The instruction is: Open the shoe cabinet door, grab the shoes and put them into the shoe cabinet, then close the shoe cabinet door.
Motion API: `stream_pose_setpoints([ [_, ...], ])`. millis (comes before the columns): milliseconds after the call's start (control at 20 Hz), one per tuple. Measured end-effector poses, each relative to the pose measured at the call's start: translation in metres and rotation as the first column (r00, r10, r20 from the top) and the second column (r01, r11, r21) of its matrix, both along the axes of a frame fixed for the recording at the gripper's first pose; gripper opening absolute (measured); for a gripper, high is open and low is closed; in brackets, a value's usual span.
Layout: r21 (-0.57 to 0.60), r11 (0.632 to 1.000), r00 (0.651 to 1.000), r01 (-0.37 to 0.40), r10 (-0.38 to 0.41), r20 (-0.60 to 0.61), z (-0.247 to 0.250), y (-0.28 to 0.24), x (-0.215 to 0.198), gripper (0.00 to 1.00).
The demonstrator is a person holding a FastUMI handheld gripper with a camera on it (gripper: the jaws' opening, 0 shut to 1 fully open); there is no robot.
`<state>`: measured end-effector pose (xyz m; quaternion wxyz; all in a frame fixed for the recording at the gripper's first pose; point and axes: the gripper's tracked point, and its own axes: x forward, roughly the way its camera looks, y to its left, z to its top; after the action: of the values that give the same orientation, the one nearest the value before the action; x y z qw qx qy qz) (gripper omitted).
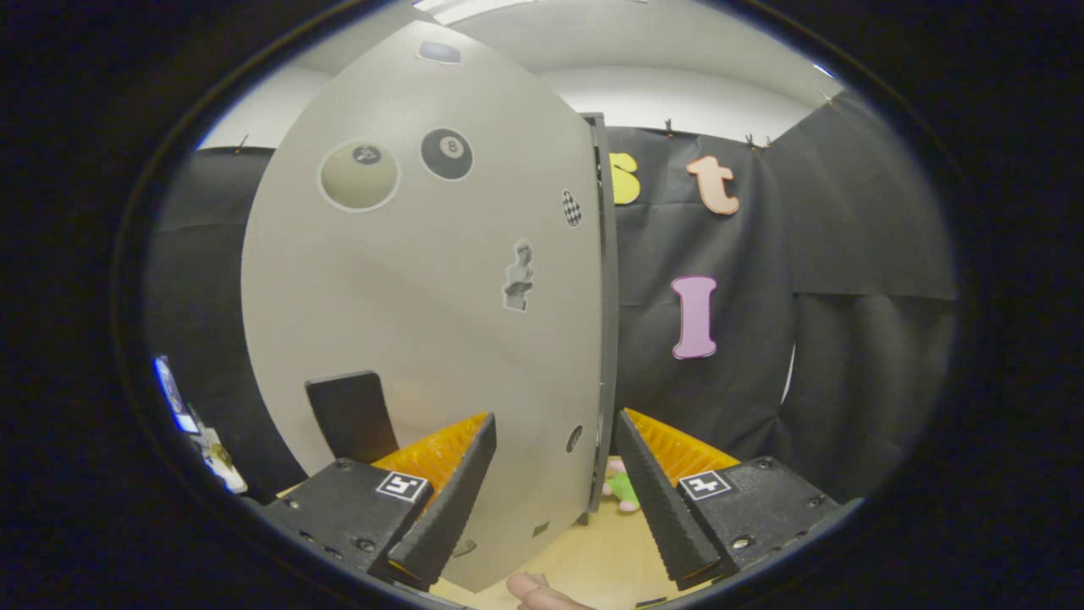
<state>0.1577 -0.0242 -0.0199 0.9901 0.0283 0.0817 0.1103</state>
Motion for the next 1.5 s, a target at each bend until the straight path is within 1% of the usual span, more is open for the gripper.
stream_pose_setpoints([
  [150, 0.009, 0.998, 0.998, 0.06, -0.06, 0.002, -0.001, 0.028, 0.004, 0.93],
  [300, -0.065, 0.992, 0.994, 0.105, -0.105, -0.001, -0.008, 0.058, 0.011, 0.93],
  [350, -0.078, 0.991, 0.994, 0.106, -0.107, -0.003, -0.013, 0.072, 0.013, 0.93],
  [500, -0.064, 0.997, 0.997, 0.054, -0.057, -0.059, -0.032, 0.118, 0.013, 0.95],
  [550, -0.075, 0.996, 0.995, 0.057, -0.063, -0.079, -0.037, 0.122, 0.008, 0.95],
  [600, -0.09, 0.993, 0.994, 0.075, -0.082, -0.074, -0.035, 0.119, 0.0, 0.98],
  [750, -0.111, 0.987, 0.992, 0.115, -0.119, -0.033, -0.032, 0.109, -0.018, 0.99],
  [1050, -0.055, 0.994, 0.995, 0.097, -0.097, 0.003, -0.034, 0.09, -0.056, 0.99],
  [1200, -0.025, 0.996, 0.996, 0.088, -0.088, -0.006, -0.042, 0.078, -0.076, 0.99],
  [1350, -0.047, 0.993, 0.993, 0.112, -0.11, 0.04, -0.041, 0.06, -0.102, 0.99],
  [1500, -0.078, 0.992, 0.995, 0.095, -0.091, 0.05, -0.045, 0.054, -0.125, 0.99],
])
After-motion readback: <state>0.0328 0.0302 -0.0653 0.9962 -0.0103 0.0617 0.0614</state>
